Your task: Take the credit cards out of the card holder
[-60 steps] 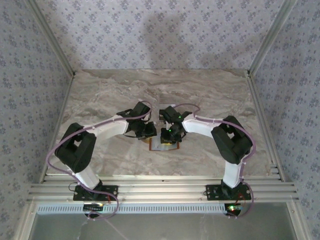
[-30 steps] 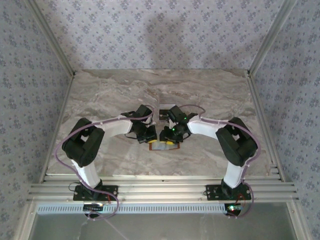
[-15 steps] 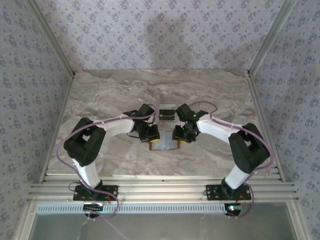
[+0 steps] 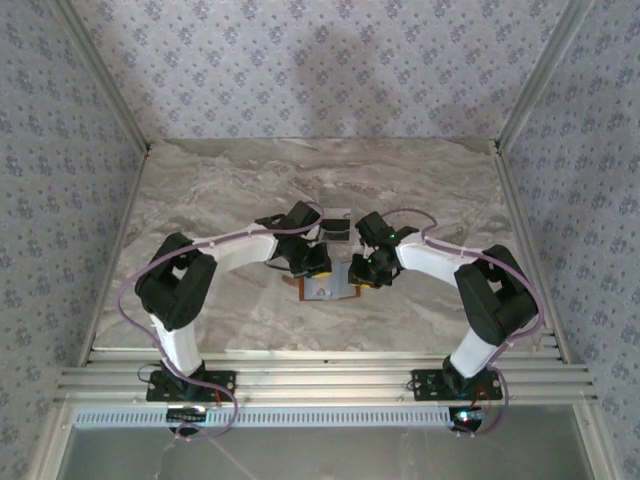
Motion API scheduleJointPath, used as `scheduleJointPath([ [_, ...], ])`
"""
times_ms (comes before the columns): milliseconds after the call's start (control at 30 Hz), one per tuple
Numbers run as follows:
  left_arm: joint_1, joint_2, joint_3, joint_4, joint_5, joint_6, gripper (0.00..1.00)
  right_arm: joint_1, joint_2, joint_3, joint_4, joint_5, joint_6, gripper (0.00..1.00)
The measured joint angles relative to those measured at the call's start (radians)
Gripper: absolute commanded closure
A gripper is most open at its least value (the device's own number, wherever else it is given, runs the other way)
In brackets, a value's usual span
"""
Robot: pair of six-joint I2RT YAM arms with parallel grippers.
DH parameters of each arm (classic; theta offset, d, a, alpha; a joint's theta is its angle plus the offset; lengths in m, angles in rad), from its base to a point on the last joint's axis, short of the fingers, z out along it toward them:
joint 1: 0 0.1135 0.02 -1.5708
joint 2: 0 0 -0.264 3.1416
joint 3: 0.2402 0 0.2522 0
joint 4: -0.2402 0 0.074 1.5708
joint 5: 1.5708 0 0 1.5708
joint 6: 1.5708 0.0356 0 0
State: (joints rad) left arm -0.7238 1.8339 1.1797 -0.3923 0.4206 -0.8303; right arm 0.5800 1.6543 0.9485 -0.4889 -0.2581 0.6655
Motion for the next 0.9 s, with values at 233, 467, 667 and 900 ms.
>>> scheduleJointPath([
  [233,-0.038,0.066,0.065,0.0,0.022,0.003,0.88,-0.008,-0.027,-0.012,-0.012,0.013,0.0,0.73],
  [467,-0.06,0.1,0.096,0.0,0.037,0.003,0.88,-0.034,-0.087,-0.019,-0.046,0.047,0.0,0.72],
  [667,-0.056,0.1,0.096,-0.005,0.035,0.01,0.88,-0.035,-0.127,-0.018,-0.06,0.056,0.0,0.72],
  [900,-0.027,0.078,0.064,-0.004,0.028,0.01,0.88,-0.034,-0.129,-0.017,-0.006,-0.024,0.008,0.72],
])
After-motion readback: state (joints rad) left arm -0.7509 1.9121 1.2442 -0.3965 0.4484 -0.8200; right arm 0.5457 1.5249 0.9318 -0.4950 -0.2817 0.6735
